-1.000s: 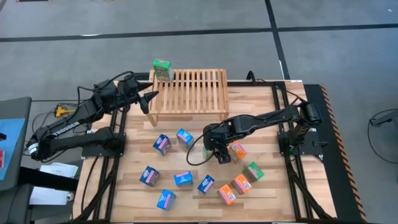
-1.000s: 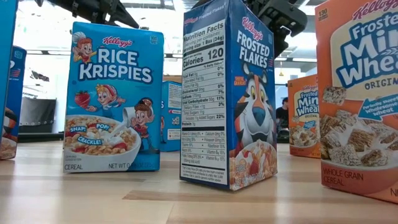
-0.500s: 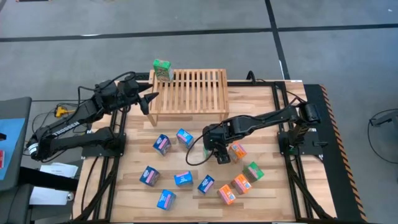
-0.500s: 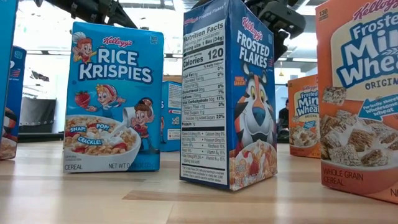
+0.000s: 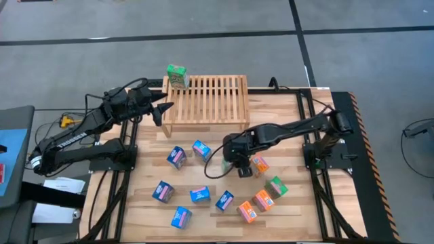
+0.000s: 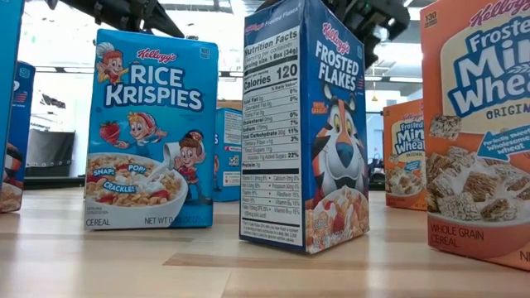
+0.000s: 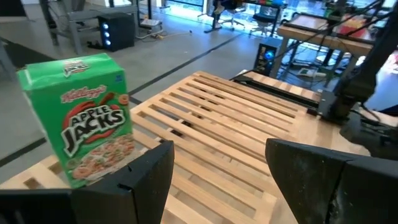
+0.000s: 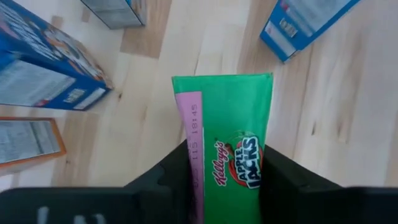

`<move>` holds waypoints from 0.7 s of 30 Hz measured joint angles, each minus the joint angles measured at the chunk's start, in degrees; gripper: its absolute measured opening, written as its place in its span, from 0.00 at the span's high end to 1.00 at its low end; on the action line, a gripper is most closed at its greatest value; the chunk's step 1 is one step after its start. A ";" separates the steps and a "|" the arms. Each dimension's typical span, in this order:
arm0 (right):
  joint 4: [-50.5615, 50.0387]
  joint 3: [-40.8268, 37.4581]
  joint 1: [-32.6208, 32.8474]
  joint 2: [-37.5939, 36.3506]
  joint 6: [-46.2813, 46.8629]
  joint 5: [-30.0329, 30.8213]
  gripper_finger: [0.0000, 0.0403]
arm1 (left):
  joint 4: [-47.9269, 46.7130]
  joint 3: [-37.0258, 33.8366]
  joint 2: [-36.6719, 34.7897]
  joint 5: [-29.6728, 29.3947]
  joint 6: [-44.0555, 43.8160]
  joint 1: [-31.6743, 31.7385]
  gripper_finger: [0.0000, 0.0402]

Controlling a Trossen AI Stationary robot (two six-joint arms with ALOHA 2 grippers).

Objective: Stack cereal on shelf
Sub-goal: Put the top green cereal box on the shelf aligned with the other green cereal box

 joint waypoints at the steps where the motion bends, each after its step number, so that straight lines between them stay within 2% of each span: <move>1: 0.00 0.00 -0.09 -0.68 0.00 0.00 0.62 | 0.04 0.00 0.00 0.36 -0.74 0.00 0.39; 7: -0.28 0.02 -1.67 -6.87 0.22 0.29 0.62 | 0.12 0.00 0.11 6.22 -5.01 -0.36 0.39; 12: -2.48 1.71 -4.12 -10.58 0.98 1.83 0.63 | 3.04 -0.02 3.08 10.42 -7.57 -4.20 0.39; 18: -6.52 6.86 -6.85 -11.46 -2.00 3.29 0.63 | 15.40 -0.02 9.68 10.16 -4.80 -11.18 0.39; 21: -6.72 9.40 -7.79 -11.17 -2.38 3.34 0.63 | 17.88 -0.02 13.53 9.20 -4.62 -13.32 0.39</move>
